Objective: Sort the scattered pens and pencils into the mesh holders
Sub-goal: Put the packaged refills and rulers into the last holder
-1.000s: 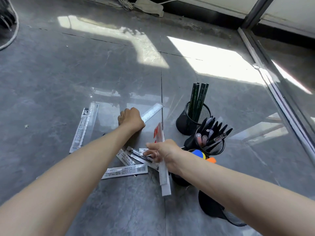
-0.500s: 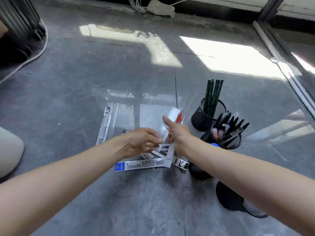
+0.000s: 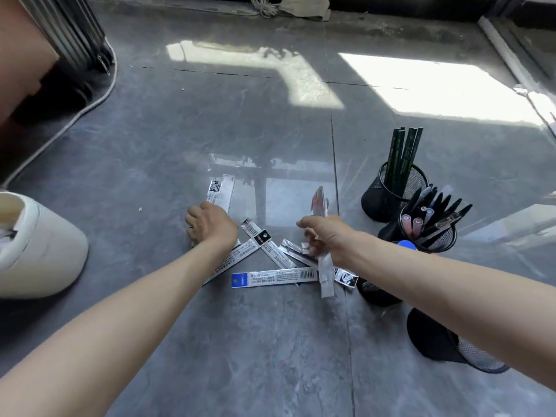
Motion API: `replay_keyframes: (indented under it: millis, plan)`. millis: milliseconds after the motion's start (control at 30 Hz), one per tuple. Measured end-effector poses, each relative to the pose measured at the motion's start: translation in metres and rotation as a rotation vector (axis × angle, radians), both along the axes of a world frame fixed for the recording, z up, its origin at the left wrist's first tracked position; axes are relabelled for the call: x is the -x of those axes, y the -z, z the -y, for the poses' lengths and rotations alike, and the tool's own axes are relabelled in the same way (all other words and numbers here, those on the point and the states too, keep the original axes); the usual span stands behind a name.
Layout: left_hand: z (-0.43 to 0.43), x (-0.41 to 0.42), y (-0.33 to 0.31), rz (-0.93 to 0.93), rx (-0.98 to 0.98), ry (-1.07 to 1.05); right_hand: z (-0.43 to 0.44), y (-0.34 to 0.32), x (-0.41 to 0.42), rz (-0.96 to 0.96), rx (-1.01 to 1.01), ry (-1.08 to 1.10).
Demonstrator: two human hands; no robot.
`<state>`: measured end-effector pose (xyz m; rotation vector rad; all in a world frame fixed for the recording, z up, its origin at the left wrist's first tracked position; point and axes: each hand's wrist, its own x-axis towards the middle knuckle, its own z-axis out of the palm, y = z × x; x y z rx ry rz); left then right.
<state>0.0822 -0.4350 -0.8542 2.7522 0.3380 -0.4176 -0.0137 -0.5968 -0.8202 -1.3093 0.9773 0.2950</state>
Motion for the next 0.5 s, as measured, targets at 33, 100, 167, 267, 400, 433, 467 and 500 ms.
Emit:
replay_keyframes:
  millis: [33, 100, 167, 267, 400, 433, 467, 500]
  plan:
    - [0.003, -0.001, 0.0, -0.005, 0.036, -0.06, 0.001, 0.001, 0.001, -0.006, 0.003, -0.006]
    - [0.005, -0.006, 0.005, -0.042, 0.086, -0.15, 0.002, 0.003, 0.003, -0.011, -0.013, 0.0]
    - [0.003, -0.011, 0.01, -0.091, 0.092, -0.162, 0.002, 0.004, 0.004, -0.013, -0.039, 0.005]
    - [-0.004, -0.013, 0.009, -0.113, 0.074, -0.142, -0.001, 0.006, 0.007, -0.012, -0.07, -0.006]
    - [-0.009, -0.013, 0.009, -0.12, 0.03, -0.071, -0.005, 0.002, 0.008, 0.008, -0.116, 0.001]
    - [-0.011, -0.012, 0.009, -0.108, 0.036, -0.041, -0.007, 0.002, 0.008, 0.009, -0.122, -0.004]
    - [-0.014, -0.012, 0.01, -0.096, 0.056, -0.028, -0.008, 0.001, 0.008, 0.008, -0.127, -0.01]
    - [-0.017, -0.013, 0.01, -0.096, 0.083, -0.036, -0.01, -0.001, 0.008, 0.006, -0.132, -0.017]
